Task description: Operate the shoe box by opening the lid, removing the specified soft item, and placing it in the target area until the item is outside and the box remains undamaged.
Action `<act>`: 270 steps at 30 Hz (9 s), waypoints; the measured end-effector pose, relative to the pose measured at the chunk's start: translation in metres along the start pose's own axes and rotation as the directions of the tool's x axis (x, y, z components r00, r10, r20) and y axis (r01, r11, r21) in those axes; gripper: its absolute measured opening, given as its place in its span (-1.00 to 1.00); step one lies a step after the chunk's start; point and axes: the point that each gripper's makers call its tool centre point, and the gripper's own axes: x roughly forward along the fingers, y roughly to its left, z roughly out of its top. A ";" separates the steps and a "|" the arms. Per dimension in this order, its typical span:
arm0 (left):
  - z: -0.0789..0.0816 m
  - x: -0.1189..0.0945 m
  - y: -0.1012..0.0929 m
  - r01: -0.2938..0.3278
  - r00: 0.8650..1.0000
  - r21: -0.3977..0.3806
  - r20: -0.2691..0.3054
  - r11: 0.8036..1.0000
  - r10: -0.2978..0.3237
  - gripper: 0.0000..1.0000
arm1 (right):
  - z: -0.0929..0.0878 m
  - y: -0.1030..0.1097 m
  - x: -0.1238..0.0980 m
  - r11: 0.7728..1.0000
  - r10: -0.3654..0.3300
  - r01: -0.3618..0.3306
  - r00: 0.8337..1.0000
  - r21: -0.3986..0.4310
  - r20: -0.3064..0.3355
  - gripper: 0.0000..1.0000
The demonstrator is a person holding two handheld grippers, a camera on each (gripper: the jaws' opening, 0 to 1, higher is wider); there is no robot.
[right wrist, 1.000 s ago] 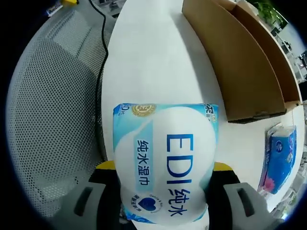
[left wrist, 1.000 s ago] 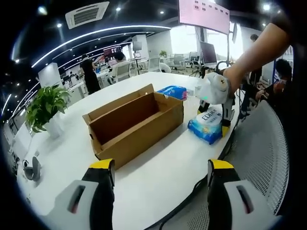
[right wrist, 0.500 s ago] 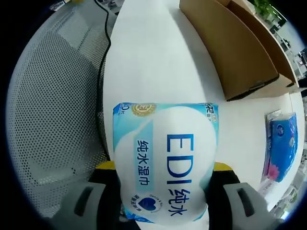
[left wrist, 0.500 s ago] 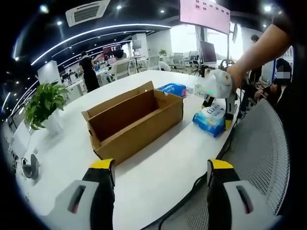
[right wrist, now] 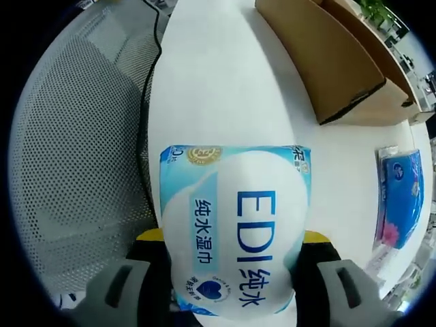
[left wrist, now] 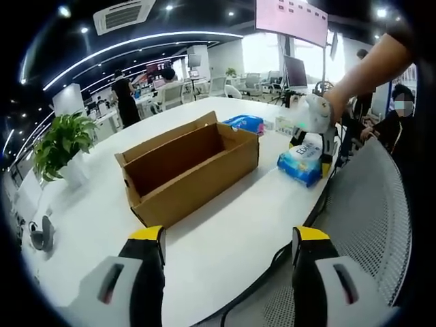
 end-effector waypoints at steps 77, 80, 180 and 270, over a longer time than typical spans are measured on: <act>0.003 -0.009 0.023 0.008 1.000 -0.164 0.005 0.986 -0.007 0.77 | -0.014 -0.065 -0.002 0.998 0.006 -0.008 0.999 -0.061 -0.043 0.39; 0.002 -0.009 0.023 0.008 1.000 -0.164 0.001 0.986 -0.007 0.77 | -0.014 -0.068 -0.002 0.998 0.005 -0.008 0.999 -0.056 -0.041 0.39; 0.010 -0.006 0.036 -0.039 0.999 -0.118 0.007 0.992 0.040 0.65 | 0.000 -0.121 -0.062 0.981 -0.186 0.179 0.976 0.068 0.114 0.24; -0.011 0.133 0.098 0.338 0.912 0.391 -0.361 0.856 -0.195 -0.15 | 0.101 -0.128 -0.281 0.591 -0.754 0.252 0.509 0.766 0.415 -0.07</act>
